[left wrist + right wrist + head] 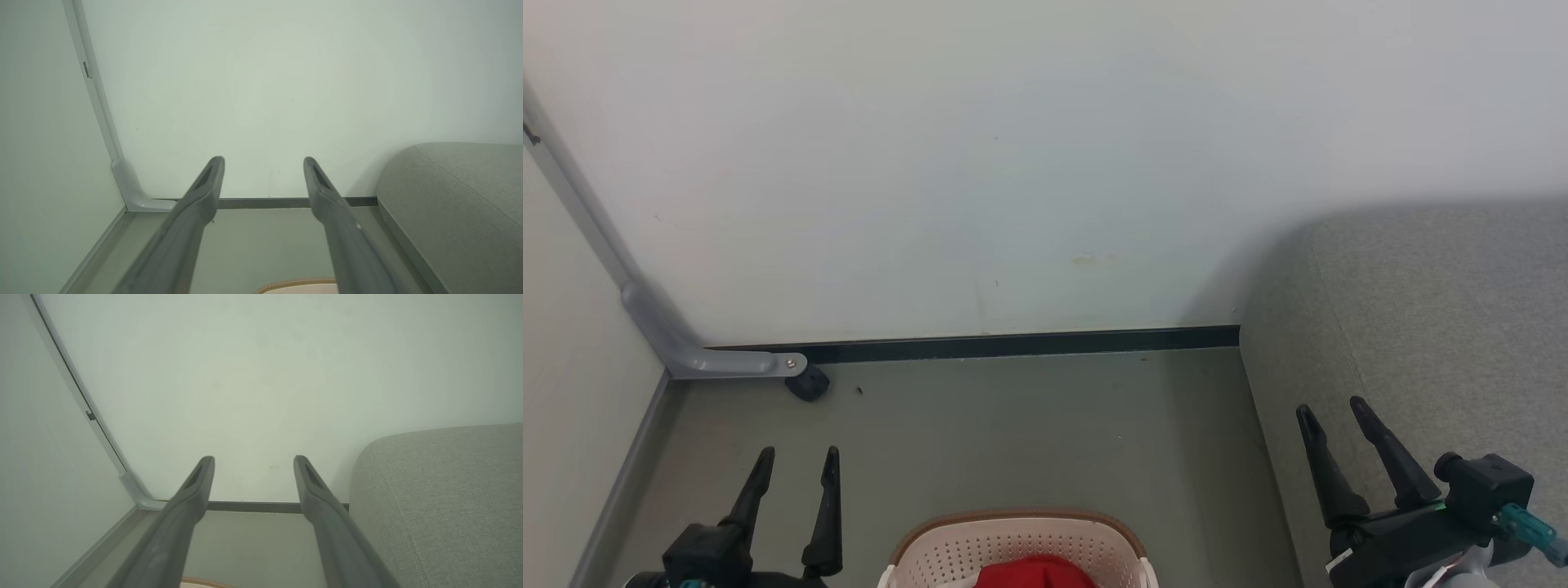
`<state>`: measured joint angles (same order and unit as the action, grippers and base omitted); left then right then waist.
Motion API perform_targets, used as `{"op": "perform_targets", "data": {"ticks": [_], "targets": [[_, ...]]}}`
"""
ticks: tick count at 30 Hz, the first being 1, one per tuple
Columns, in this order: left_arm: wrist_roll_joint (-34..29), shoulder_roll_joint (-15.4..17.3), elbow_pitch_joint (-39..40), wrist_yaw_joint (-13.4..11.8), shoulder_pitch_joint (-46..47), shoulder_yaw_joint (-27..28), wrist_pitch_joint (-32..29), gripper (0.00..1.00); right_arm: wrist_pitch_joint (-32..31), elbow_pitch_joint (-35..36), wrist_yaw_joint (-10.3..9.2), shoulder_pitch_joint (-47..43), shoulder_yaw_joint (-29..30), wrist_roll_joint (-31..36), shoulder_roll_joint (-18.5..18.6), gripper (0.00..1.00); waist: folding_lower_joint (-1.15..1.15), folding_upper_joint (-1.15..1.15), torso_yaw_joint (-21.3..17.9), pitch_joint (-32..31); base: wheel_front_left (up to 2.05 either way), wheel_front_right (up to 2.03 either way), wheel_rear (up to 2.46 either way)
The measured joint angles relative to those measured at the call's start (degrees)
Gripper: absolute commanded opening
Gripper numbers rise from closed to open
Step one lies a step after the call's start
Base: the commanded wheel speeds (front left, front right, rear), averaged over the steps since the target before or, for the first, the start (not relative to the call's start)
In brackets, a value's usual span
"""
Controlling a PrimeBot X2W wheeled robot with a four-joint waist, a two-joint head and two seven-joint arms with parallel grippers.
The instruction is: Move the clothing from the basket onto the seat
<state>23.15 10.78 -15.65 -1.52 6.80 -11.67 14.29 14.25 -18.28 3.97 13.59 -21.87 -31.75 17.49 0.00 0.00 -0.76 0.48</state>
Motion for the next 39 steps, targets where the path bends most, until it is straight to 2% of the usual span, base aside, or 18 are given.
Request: {"op": "perform_targets", "data": {"ticks": [16,39], "targets": [[-0.15,-1.08,0.04,0.66,-0.01,0.46,0.00,1.00,0.01,0.62,0.15,-0.05,1.21,0.02,-0.29,1.00,0.00,0.00,-0.17,0.82,0.00,0.00,0.00],[-0.19,-3.87,-4.03,3.63,5.59,-0.40,0.01,1.00,0.02,3.69,1.11,2.65,2.89,1.36,-1.00,1.00,0.00,0.00,-2.93,10.61,0.00,0.00,0.00]]}}
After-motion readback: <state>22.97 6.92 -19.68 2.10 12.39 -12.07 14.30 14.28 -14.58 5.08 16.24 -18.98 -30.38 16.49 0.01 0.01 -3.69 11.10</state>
